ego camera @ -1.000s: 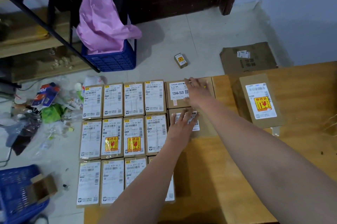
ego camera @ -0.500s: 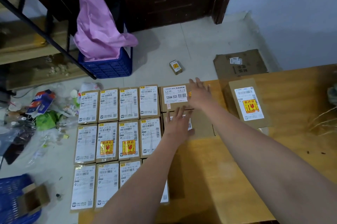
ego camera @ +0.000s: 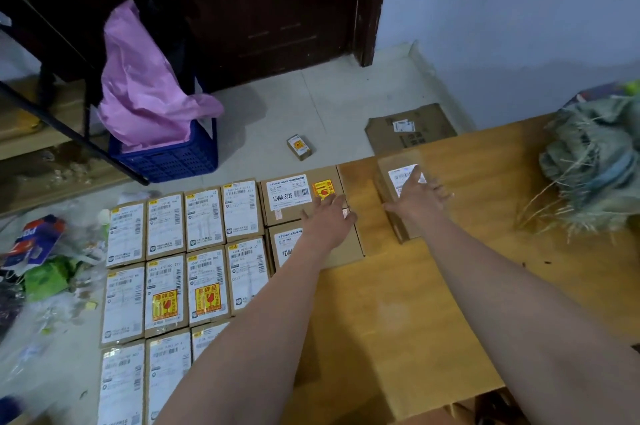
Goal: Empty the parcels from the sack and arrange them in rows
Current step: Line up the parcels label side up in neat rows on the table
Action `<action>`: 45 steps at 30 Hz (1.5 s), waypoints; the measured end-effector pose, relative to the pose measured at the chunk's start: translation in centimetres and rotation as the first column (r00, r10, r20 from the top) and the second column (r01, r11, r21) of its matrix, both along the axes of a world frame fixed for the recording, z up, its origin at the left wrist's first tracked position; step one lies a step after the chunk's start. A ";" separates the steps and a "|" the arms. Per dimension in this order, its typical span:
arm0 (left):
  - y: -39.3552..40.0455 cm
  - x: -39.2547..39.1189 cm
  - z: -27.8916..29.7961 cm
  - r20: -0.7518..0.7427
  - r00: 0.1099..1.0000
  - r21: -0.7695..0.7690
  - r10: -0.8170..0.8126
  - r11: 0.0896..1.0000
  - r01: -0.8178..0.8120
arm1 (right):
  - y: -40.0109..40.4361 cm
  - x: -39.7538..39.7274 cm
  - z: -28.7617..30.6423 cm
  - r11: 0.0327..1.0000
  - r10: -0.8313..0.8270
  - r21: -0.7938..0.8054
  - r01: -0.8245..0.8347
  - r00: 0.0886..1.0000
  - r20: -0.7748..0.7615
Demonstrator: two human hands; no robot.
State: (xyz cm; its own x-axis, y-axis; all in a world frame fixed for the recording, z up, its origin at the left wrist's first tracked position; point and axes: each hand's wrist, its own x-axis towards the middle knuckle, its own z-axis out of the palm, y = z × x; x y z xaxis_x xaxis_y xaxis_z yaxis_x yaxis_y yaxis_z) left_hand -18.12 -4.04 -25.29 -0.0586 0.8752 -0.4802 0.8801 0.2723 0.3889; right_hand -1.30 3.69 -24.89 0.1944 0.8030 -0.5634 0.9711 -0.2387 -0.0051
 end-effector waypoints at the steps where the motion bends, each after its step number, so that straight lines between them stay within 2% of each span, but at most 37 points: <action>1: -0.3 0.3 -0.1 0.003 1.000 -0.021 -0.004 1.000 0.004 | -0.3 0.4 -0.2 0.999 -0.010 -0.032 0.009 1.000 -0.006; 4: -1.3 0.8 -0.2 0.018 1.000 -0.033 0.002 0.999 -0.001 | -1.3 1.0 -0.9 0.996 -0.040 -0.078 0.040 0.999 0.000; 8: -2.5 1.2 -0.1 0.056 0.997 -0.052 0.048 0.998 -0.045 | -2.1 1.5 -1.1 0.998 -0.059 -0.039 0.059 0.998 -0.002; 11: -2.8 1.4 0.8 0.212 0.961 -0.058 0.178 0.984 -0.169 | -2.4 1.9 -0.4 0.998 -0.056 0.017 0.057 0.998 -0.034; 14: -2.8 1.6 2.6 0.411 0.827 -0.141 0.383 0.923 -0.357 | -2.4 1.9 1.0 0.992 -0.078 0.086 0.090 0.989 -0.127; 16: -2.9 1.5 3.7 0.485 0.715 -0.228 0.504 0.862 -0.452 | -2.3 1.7 2.2 0.988 -0.026 0.143 0.051 0.985 -0.170; 21: -3.3 0.5 6.2 0.588 0.508 -0.290 0.629 0.750 -0.594 | -2.7 0.7 5.8 0.950 0.243 0.243 -0.194 0.951 -0.191; 25: -4.3 -1.2 7.7 0.645 0.369 -0.292 0.669 0.662 -0.690 | -4.0 0.2 8.0 0.862 0.493 0.238 -0.447 0.848 -0.196; 27: -5.0 -2.3 8.0 0.662 0.359 -0.283 0.658 0.663 -0.693 | -4.7 0.1 8.7 0.810 0.582 0.233 -0.539 0.790 -0.194; 32: -7.6 -4.6 8.2 0.661 0.501 -0.229 0.560 0.785 -0.575 | -6.7 -0.7 10.2 0.675 0.738 0.180 -0.716 0.652 -0.175; 35: -9.2 -5.5 8.5 0.675 0.484 -0.255 0.557 0.791 -0.556 | -7.8 -1.6 10.9 0.622 0.782 0.174 -0.763 0.594 -0.188; 38: -10.8 -6.5 8.5 0.679 0.397 -0.333 0.618 0.741 -0.584 | -8.8 -3.0 11.6 0.574 0.817 0.213 -0.791 0.536 -0.210; 41: -12.6 -7.1 8.0 0.700 0.258 -0.418 0.666 0.674 -0.609 | -9.7 -4.3 12.0 0.535 0.843 0.231 -0.813 0.496 -0.207; 43: -13.5 -7.4 7.6 0.709 0.169 -0.461 0.684 0.632 -0.623 | -10.2 -4.9 11.9 0.534 0.842 0.169 -0.829 0.501 -0.203; 45: -14.2 -7.6 7.3 0.717 0.116 -0.488 0.688 0.613 -0.622 | -10.6 -5.2 11.6 0.549 0.827 0.115 -0.828 0.519 -0.214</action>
